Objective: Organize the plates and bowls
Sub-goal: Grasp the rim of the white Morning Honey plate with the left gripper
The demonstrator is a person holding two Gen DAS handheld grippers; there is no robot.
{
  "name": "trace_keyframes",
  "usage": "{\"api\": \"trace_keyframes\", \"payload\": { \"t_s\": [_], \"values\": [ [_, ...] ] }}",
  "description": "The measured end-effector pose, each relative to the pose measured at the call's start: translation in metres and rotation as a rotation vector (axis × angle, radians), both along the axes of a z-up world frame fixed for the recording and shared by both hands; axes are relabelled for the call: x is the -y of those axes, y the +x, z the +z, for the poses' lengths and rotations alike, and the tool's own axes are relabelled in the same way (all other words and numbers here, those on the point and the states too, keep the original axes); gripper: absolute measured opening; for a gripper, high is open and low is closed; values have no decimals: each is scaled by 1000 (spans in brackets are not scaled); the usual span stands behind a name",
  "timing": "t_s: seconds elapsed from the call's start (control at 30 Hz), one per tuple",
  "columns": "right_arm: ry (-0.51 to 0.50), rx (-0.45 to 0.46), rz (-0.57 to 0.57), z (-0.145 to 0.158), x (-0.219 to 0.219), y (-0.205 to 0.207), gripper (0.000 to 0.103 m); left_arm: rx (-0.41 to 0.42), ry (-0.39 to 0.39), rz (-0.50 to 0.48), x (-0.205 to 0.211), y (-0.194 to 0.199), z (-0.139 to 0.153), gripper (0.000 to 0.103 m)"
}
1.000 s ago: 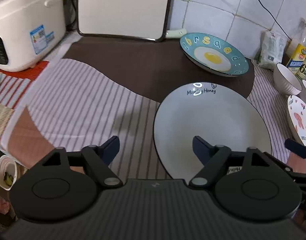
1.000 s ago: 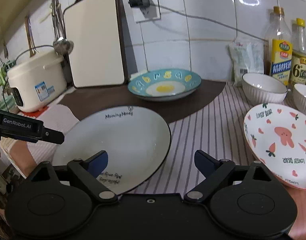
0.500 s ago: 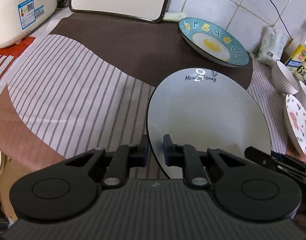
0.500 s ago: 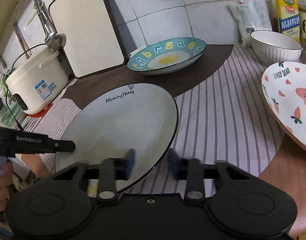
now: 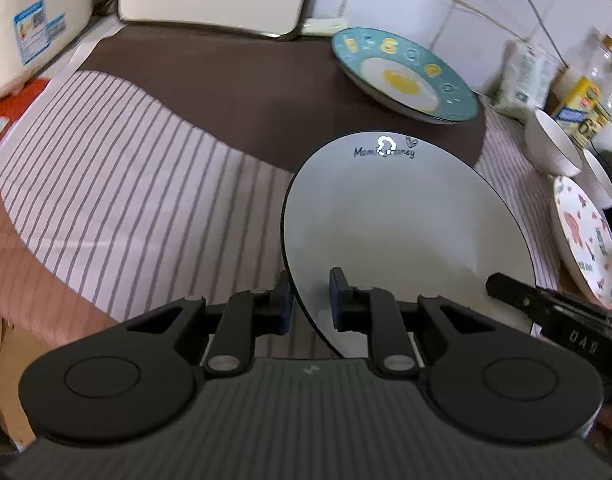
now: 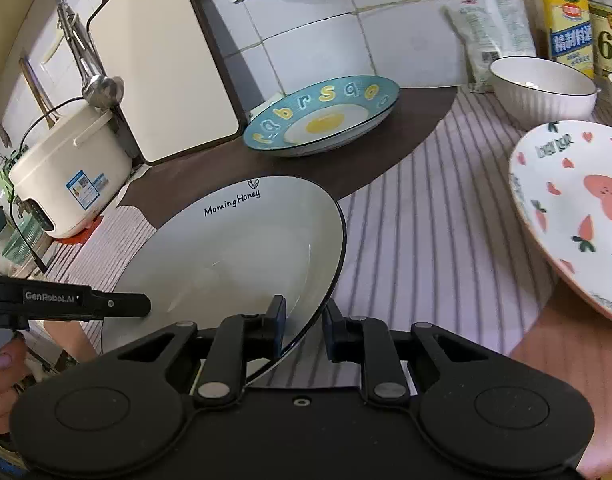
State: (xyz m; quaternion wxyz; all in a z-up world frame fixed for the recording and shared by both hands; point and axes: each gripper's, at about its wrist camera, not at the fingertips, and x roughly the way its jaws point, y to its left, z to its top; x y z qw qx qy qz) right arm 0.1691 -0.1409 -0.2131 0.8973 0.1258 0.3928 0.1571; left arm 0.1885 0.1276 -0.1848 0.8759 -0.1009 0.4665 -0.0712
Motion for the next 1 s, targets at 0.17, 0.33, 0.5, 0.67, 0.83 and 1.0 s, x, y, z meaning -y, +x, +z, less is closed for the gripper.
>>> {"api": "trace_keyframes", "payload": {
  "t_s": [0.17,0.33,0.5,0.67,0.83,1.0],
  "values": [
    [-16,39,-34,11,19,-5,24,18,-16,-44,18,4,8,16],
    [-30,61,-75,19,37,-3,24,16,-45,-81,36,21,13,17],
    [-51,67,-113,19,50,-1,24,14,-55,-108,55,36,12,17],
    [-57,60,-137,14,60,2,24,10,-45,-142,68,47,7,17],
    [-43,53,-149,8,65,4,24,17,-18,-172,75,52,5,16],
    [-60,54,-138,6,58,5,25,1,-21,-160,70,59,2,17]
  ]
}}
